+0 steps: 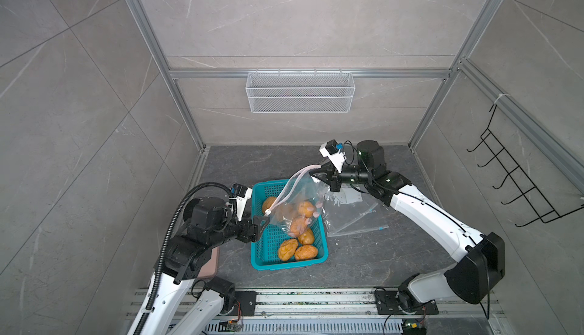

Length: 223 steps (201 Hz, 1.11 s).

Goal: Put the potatoes into a zipper bag and zip it
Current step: Adjust the zipper food storage bag in the basket.

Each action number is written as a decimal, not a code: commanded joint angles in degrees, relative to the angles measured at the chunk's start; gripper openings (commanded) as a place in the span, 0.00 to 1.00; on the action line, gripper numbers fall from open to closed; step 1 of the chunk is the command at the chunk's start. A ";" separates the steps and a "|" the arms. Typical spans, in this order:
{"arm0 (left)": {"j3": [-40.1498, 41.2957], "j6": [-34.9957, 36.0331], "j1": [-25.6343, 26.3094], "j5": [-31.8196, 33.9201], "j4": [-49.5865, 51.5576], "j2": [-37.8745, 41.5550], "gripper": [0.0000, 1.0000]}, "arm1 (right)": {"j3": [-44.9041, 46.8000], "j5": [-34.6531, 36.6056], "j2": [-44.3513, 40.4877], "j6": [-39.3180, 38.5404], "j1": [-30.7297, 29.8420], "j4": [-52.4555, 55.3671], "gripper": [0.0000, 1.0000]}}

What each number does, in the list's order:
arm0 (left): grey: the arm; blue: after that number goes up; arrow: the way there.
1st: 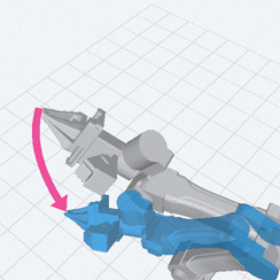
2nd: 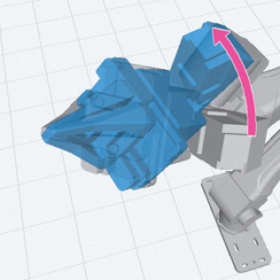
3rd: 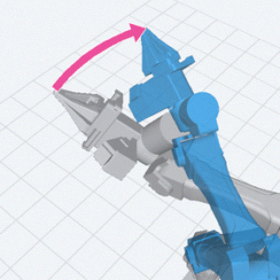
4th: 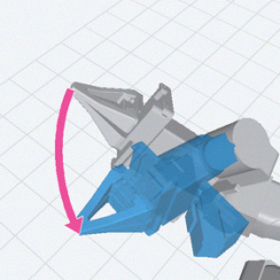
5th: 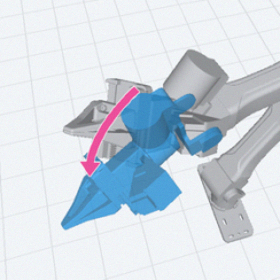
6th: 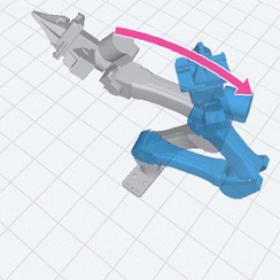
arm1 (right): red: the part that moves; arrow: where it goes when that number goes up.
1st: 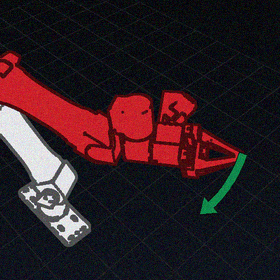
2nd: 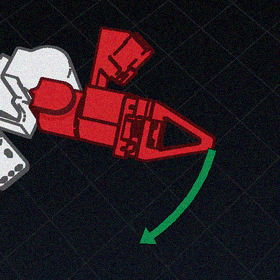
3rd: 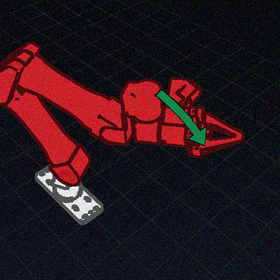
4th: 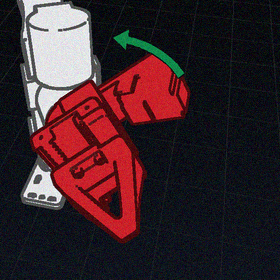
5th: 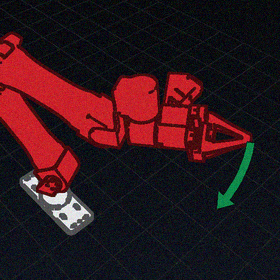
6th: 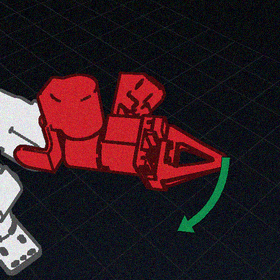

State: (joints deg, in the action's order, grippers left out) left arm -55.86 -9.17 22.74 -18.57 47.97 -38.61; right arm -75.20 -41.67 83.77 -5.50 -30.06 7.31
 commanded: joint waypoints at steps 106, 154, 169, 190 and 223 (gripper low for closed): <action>5.67 -0.60 0.02 -7.51 -13.00 1.38 0.22 | -0.17 -2.53 -1.30 1.38 1.06 -0.76 0.00; 6.04 -1.27 0.02 -6.49 -12.62 2.19 0.13 | -0.36 -2.54 -1.33 1.10 1.06 -0.61 0.00; 6.12 -1.89 0.02 -6.26 -12.44 2.48 0.15 | -0.36 -2.45 -1.24 0.95 1.13 -0.57 0.00; 6.33 -2.00 0.02 -6.49 -12.30 3.22 0.15 | -0.06 -2.01 -1.60 0.75 1.15 -0.56 0.00; 6.55 -2.34 0.02 -6.74 -12.77 3.68 0.09 | -0.12 -2.01 -1.50 0.66 1.21 -0.63 0.00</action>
State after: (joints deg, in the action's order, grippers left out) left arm -49.58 -10.72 22.74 -24.40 37.21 -35.38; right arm -75.20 -43.16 83.77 -5.08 -29.21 7.01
